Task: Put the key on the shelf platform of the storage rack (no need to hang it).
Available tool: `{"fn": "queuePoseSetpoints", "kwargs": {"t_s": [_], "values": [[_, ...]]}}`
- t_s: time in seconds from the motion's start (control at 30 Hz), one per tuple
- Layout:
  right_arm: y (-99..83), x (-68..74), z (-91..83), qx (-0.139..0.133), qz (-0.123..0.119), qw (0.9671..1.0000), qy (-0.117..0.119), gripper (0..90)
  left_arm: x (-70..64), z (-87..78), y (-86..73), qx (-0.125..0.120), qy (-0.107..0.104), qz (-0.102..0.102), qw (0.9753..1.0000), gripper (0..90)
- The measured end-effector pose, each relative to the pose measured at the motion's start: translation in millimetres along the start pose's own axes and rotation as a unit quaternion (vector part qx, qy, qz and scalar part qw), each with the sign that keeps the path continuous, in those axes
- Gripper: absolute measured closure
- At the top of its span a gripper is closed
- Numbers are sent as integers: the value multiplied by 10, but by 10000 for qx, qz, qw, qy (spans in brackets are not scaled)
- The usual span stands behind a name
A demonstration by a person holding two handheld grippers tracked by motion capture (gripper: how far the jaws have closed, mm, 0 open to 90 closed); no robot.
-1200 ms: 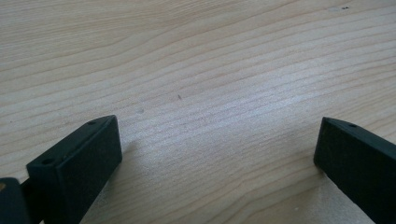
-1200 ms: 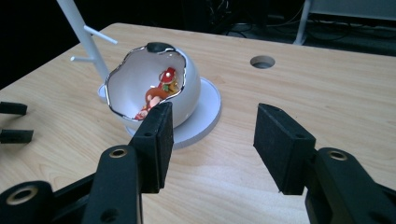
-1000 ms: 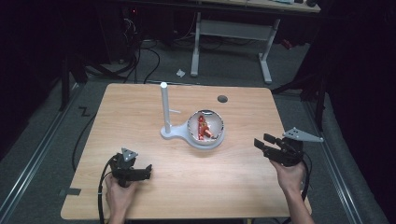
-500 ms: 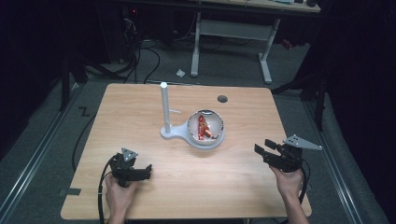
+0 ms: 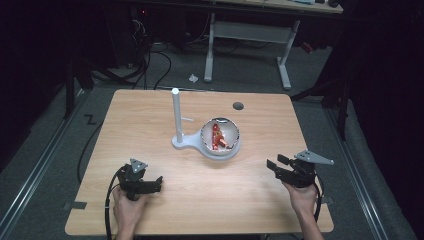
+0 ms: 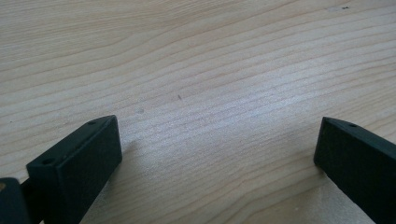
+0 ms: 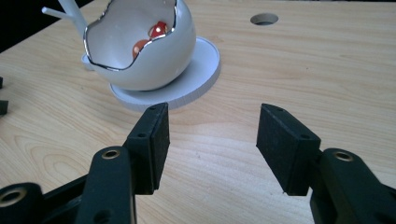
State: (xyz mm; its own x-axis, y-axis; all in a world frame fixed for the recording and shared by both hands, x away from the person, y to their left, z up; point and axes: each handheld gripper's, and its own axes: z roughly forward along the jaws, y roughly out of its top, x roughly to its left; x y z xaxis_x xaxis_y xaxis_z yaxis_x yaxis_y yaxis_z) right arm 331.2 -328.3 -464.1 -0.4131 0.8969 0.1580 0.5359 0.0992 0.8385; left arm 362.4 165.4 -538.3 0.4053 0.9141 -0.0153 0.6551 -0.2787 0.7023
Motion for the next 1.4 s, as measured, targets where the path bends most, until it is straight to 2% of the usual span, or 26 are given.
{"fn": "queuePoseSetpoints", "kwargs": {"t_s": [0.47, 0.77, 1.1, 1.4], "values": [[-146, 21, 219, 222, 60, 9997, 57, 447, 0, 0, 0, 0, 1, 1, 10000, 11], [-217, 37, 330, 343, 47, 9994, 8, 447, 0, 0, 0, 0, 0, 0, 10000, 11], [-303, 52, 462, 518, -229, 9980, -277, 453, 0, 0, 0, 1, 0, 2, 10000, 11], [-344, 44, 535, 656, -280, 9964, -459, 446, 0, 0, 0, -1, 0, 0, 10000, 11]]}}
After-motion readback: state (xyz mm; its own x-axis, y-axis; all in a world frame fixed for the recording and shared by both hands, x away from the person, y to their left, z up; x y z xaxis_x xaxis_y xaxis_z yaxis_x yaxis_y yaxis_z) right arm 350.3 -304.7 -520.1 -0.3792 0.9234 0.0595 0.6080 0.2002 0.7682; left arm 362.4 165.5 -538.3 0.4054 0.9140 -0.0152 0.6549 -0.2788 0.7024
